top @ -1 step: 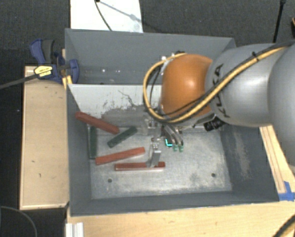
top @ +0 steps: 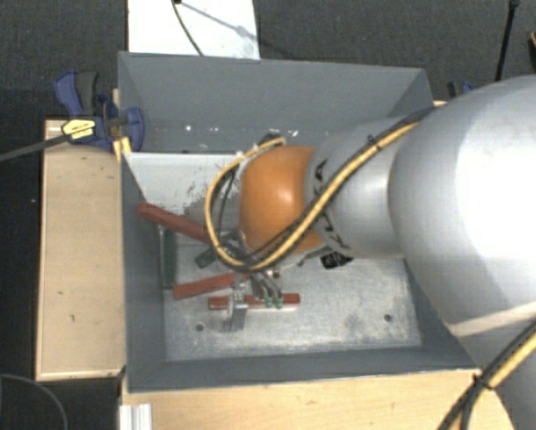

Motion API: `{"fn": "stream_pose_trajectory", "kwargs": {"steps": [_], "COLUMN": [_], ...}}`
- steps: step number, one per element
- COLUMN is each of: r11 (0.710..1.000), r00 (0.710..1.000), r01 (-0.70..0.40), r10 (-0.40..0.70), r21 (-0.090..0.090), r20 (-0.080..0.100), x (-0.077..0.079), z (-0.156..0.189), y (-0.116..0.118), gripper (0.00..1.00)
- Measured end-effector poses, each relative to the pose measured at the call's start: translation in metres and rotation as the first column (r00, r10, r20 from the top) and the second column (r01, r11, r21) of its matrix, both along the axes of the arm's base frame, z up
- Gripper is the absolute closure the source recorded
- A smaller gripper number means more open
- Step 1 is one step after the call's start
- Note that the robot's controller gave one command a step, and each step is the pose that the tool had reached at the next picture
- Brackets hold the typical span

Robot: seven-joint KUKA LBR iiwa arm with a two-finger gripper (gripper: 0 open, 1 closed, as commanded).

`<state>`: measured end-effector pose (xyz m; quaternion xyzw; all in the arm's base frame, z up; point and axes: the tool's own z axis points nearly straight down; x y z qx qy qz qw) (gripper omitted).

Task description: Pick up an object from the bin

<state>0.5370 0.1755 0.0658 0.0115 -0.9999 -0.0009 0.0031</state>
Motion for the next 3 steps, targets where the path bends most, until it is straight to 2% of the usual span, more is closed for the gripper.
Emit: {"fn": "stream_pose_trajectory", "kwargs": {"steps": [1, 2, 3], "r11": [1.0, 0.987, 0.987], "r00": [1.0, 0.987, 0.987], "r01": [0.008, -0.159, -0.158], "r10": [-0.008, 0.159, 0.158], "r21": [-0.001, -0.001, 0.0], "r20": [0.006, 0.011, 0.018], "x": [0.003, 0.012, 0.027], "z": [0.005, 0.045, 0.15], "y": [-0.003, -0.019, -0.011], "gripper": [1.0, 1.0, 1.0]}}
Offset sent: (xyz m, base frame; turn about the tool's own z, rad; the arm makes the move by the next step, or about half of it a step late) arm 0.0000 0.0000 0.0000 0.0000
